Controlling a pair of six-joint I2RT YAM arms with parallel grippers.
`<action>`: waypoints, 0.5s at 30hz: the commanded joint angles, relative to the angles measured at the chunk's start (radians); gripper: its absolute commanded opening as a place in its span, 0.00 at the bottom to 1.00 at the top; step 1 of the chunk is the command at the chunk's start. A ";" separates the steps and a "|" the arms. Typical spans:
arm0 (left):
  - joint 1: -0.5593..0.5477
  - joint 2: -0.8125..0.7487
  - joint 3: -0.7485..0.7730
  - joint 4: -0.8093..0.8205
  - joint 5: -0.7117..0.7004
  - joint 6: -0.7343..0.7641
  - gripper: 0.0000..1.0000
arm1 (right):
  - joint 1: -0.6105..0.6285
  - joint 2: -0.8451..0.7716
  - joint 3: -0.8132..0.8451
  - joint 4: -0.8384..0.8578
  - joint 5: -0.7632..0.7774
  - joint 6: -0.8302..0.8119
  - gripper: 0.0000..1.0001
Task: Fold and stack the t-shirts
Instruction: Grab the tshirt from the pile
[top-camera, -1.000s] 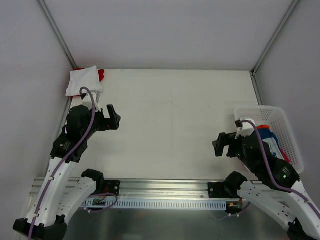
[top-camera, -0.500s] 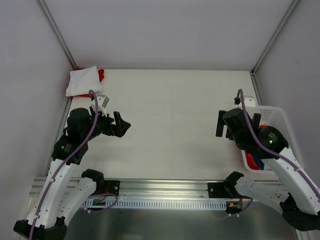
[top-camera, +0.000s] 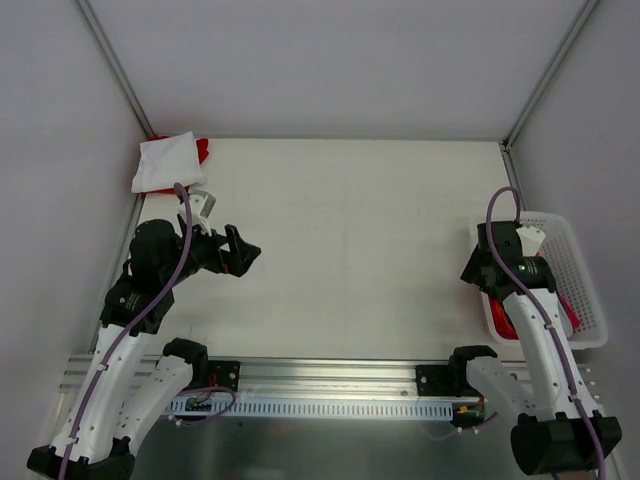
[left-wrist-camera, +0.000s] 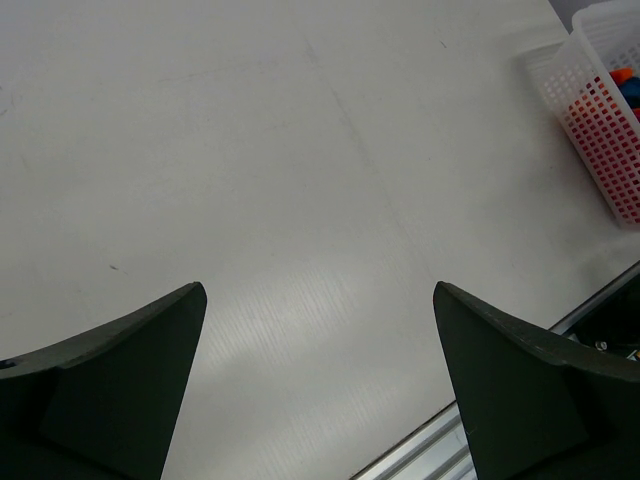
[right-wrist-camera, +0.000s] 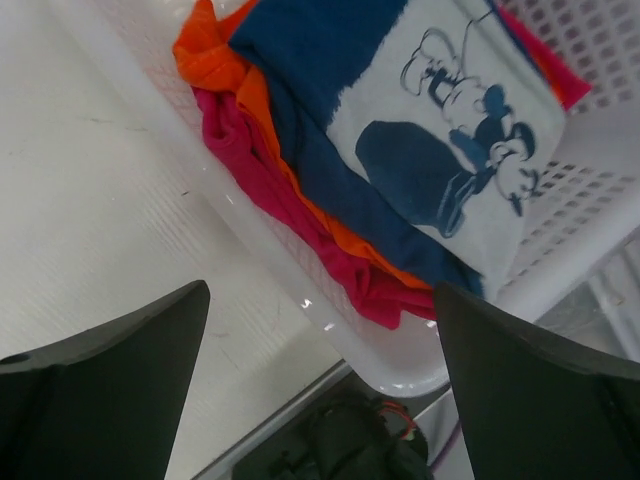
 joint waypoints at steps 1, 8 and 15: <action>-0.005 0.000 -0.005 0.036 0.030 0.006 0.99 | -0.131 0.028 -0.099 0.204 -0.224 -0.041 1.00; -0.007 0.027 -0.005 0.036 0.059 -0.003 0.99 | -0.275 0.080 -0.158 0.312 -0.259 -0.059 0.99; -0.016 0.062 -0.005 0.038 0.078 -0.001 0.99 | -0.424 0.141 -0.060 0.310 -0.244 -0.079 1.00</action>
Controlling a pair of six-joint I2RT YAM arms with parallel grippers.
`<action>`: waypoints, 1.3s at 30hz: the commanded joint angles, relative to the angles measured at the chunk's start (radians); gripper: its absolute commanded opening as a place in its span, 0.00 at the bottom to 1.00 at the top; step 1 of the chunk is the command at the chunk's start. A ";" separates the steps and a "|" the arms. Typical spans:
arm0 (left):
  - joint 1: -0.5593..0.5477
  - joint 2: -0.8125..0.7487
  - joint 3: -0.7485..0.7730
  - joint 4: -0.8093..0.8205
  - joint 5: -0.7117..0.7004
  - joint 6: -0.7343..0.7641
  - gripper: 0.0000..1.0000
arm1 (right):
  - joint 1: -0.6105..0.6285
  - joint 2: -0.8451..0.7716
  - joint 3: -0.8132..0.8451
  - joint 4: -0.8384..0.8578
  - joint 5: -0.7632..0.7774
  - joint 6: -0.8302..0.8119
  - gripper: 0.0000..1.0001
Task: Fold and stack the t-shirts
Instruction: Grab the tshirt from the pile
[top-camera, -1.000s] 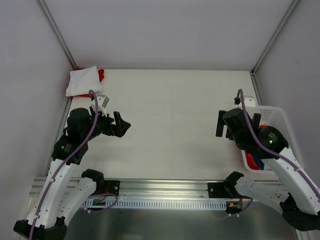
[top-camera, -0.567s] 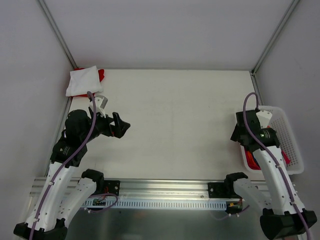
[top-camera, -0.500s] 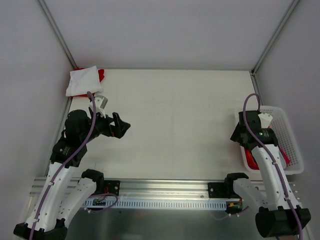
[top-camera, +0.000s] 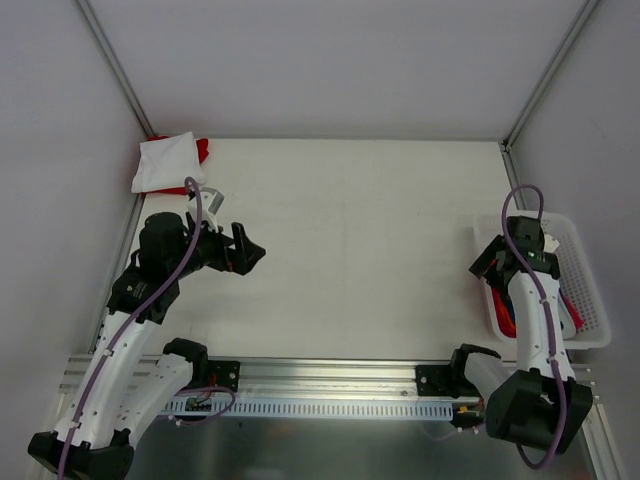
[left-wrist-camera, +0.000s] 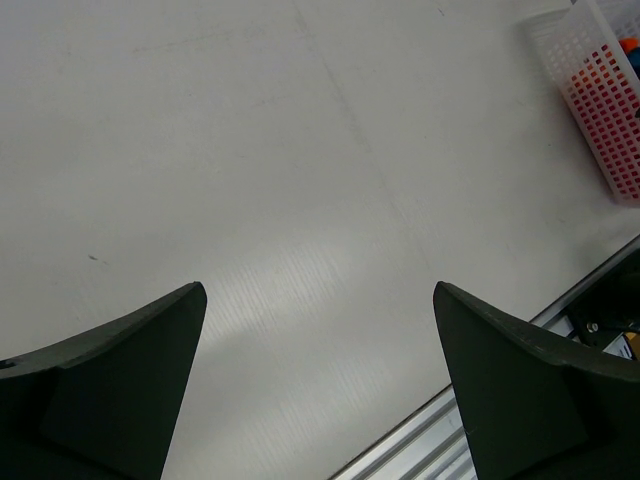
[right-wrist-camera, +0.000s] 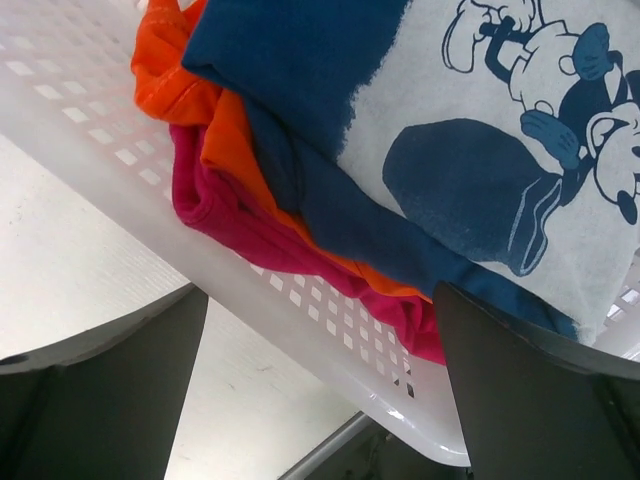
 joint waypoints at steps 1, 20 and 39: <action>-0.015 0.010 -0.006 0.037 0.037 0.000 0.99 | -0.078 0.029 0.096 0.048 0.024 -0.022 0.99; -0.027 0.023 -0.008 0.037 0.037 0.009 0.99 | -0.132 0.115 0.300 -0.035 -0.067 -0.062 1.00; -0.113 0.032 -0.021 0.036 -0.028 0.024 0.99 | -0.266 0.217 0.121 0.146 -0.016 -0.048 1.00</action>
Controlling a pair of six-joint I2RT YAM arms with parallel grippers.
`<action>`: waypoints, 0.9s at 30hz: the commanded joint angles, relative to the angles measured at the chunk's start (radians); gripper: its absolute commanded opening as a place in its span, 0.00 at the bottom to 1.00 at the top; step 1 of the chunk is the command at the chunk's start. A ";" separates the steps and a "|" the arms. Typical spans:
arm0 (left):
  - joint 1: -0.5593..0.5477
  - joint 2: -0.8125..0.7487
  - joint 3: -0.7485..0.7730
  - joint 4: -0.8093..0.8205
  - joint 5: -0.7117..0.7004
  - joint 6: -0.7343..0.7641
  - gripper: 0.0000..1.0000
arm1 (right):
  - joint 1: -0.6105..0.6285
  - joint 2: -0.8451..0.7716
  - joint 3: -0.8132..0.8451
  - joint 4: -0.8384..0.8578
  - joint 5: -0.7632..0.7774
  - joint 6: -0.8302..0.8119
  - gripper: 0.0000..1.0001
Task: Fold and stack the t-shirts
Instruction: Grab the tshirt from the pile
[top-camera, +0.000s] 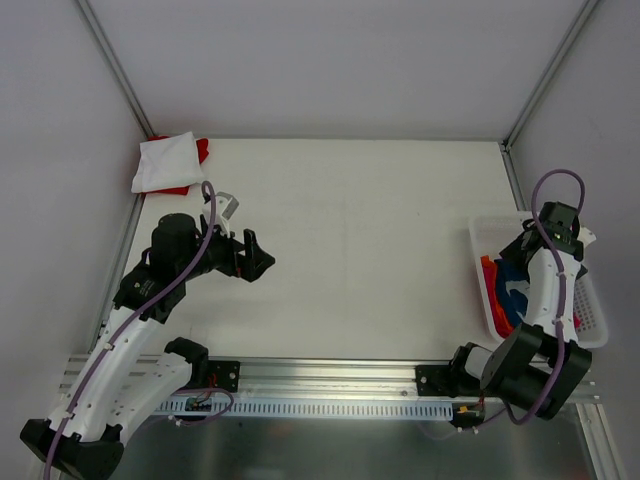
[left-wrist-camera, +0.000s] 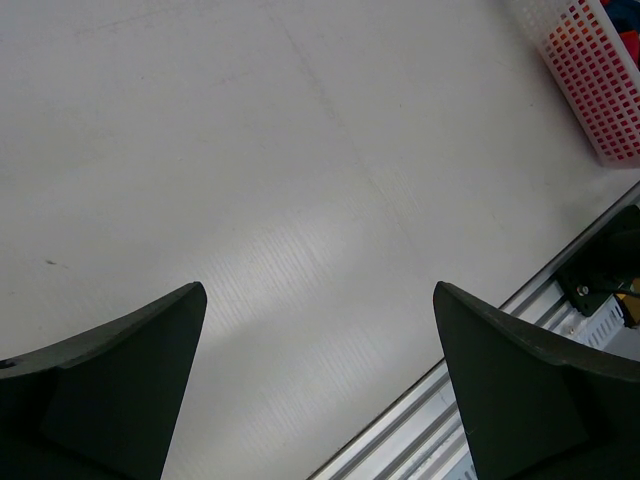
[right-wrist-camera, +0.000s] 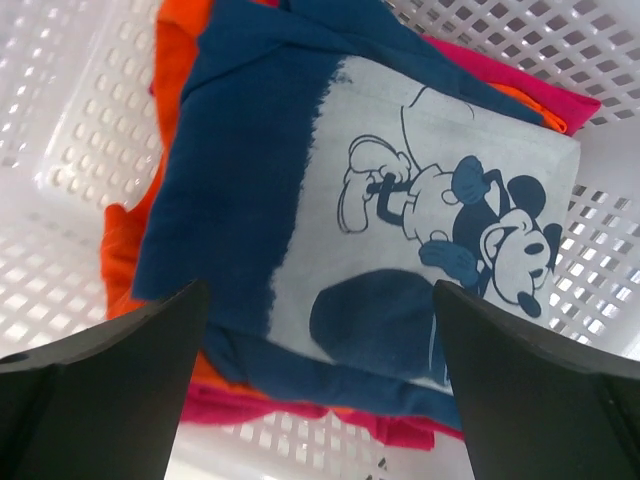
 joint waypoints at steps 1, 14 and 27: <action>-0.011 0.007 -0.006 0.028 -0.015 0.020 0.99 | -0.041 0.034 -0.030 0.066 -0.029 -0.006 0.99; -0.009 0.028 -0.005 0.028 -0.015 0.023 0.99 | -0.049 0.007 -0.082 0.121 -0.103 0.017 0.88; -0.016 0.024 -0.008 0.028 -0.016 0.021 0.99 | -0.051 -0.058 -0.203 0.179 -0.097 0.104 0.62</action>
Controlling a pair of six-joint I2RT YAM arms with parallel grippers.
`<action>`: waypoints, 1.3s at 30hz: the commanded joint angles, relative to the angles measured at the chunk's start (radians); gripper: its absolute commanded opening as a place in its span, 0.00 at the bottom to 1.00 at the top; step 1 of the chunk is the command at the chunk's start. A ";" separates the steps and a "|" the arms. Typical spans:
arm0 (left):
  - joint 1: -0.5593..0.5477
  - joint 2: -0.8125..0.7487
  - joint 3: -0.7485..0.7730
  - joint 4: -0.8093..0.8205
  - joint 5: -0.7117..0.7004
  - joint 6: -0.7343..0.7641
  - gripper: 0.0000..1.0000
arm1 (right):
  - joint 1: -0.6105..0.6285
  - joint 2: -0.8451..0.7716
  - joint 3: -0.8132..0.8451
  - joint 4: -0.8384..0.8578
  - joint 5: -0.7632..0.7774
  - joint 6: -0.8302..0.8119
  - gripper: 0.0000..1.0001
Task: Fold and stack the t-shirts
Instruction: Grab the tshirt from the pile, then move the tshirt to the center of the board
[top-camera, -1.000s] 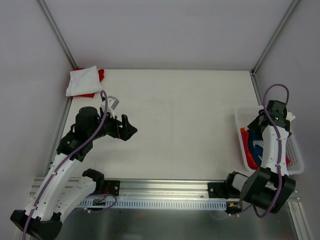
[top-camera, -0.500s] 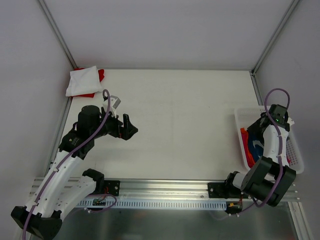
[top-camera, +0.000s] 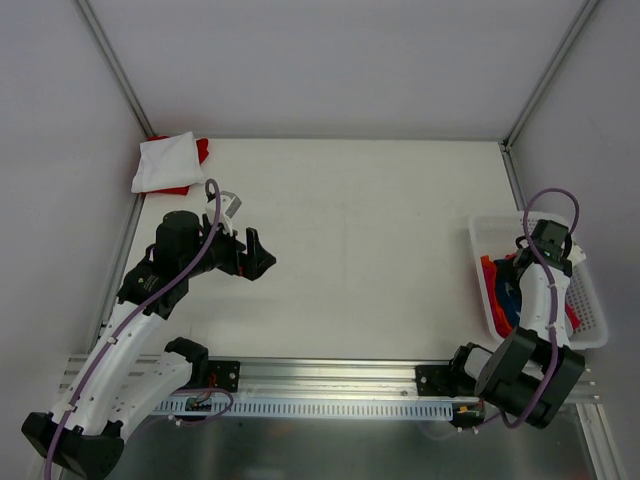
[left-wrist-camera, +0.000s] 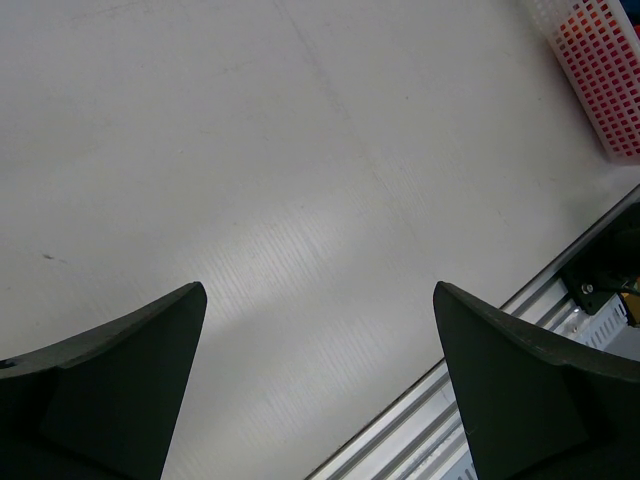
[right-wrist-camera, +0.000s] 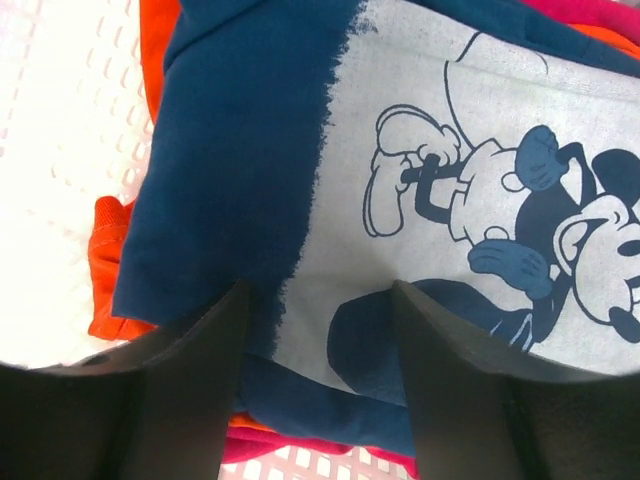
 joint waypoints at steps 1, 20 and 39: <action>-0.016 -0.007 -0.008 0.027 -0.014 0.021 0.99 | -0.010 -0.023 -0.028 0.026 -0.006 0.039 0.56; -0.017 -0.002 -0.008 0.027 -0.022 0.025 0.99 | 0.004 -0.048 0.045 0.058 -0.211 0.006 0.01; -0.016 -0.015 -0.005 0.025 -0.049 0.030 0.99 | 0.749 -0.199 0.757 0.048 -0.560 0.208 0.01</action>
